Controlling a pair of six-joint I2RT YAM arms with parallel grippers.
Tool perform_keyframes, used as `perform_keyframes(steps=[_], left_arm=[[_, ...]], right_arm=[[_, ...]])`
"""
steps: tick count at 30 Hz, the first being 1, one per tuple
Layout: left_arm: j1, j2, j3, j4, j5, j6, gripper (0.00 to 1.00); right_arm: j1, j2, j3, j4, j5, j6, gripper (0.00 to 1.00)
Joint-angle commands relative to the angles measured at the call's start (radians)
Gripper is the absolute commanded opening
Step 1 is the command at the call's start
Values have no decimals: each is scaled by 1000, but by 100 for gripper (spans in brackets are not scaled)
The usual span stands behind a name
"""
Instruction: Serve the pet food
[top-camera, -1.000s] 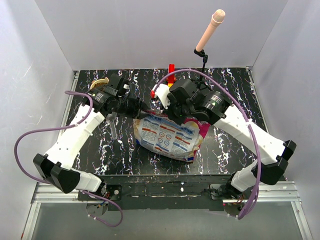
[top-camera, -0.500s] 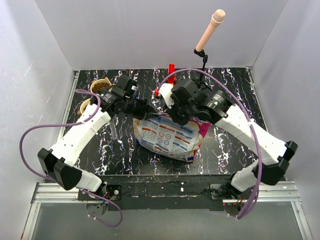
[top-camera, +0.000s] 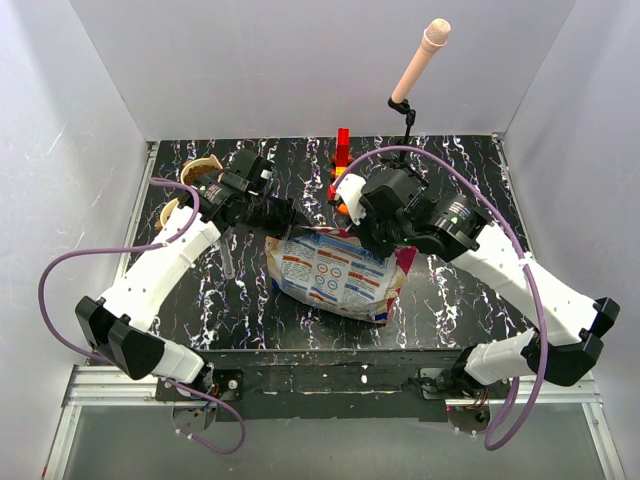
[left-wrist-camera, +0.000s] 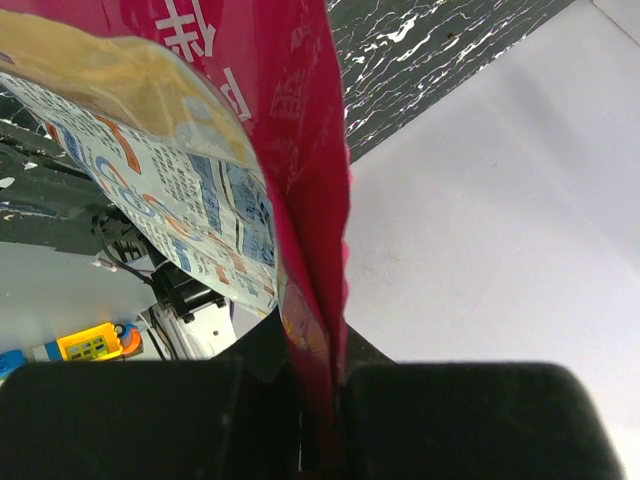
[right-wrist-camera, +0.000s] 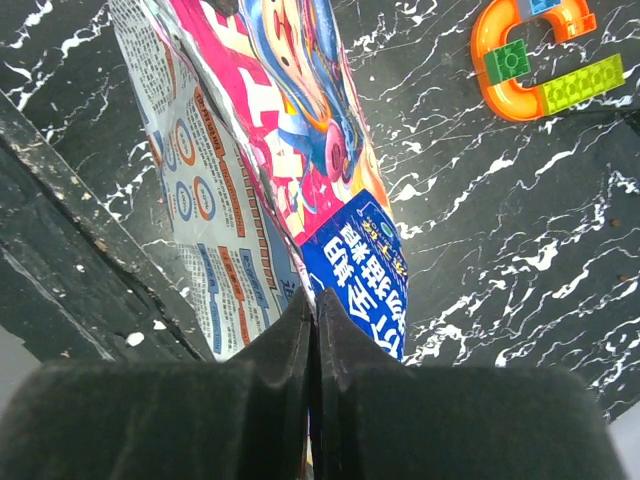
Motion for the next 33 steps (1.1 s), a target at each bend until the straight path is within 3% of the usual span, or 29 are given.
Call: perform_keyframes(steps=[1, 6, 8, 9, 10, 16, 18, 21, 22, 24, 30, 33], left_arm=[[65, -54, 55, -25, -102, 1, 0], [69, -55, 57, -27, -82, -2, 0], [69, -52, 63, -33, -80, 1, 0], [69, -52, 64, -39, -80, 3, 0], [69, -52, 64, -39, -80, 6, 0], [69, -44, 64, -56, -92, 6, 0], [69, -40, 78, -67, -101, 9, 0], [69, -37, 89, -67, -109, 11, 0], [69, -37, 89, -67, -108, 12, 0], [69, -38, 87, -70, -106, 9, 0], [69, -31, 84, -76, -112, 17, 0], [69, -24, 86, -68, -108, 23, 0]], right_arm=[[-35, -67, 9, -133, 80, 24, 11], [-35, -135, -100, -109, 107, 36, 21], [-35, -133, -109, -128, 118, 44, 30], [-35, -133, -115, -135, 124, 43, 23], [-35, -136, -115, -138, 129, 36, 2], [-47, -181, -121, -119, 152, 36, 1], [-52, -192, -132, -139, 150, 49, 19], [-53, -230, -167, -119, 172, 55, 22], [-53, -236, -174, -115, 178, 55, 20], [-53, -233, -174, -128, 192, 53, 2], [-55, -206, -143, -87, 94, 50, 1], [-41, -157, -80, -26, -24, 41, 29]])
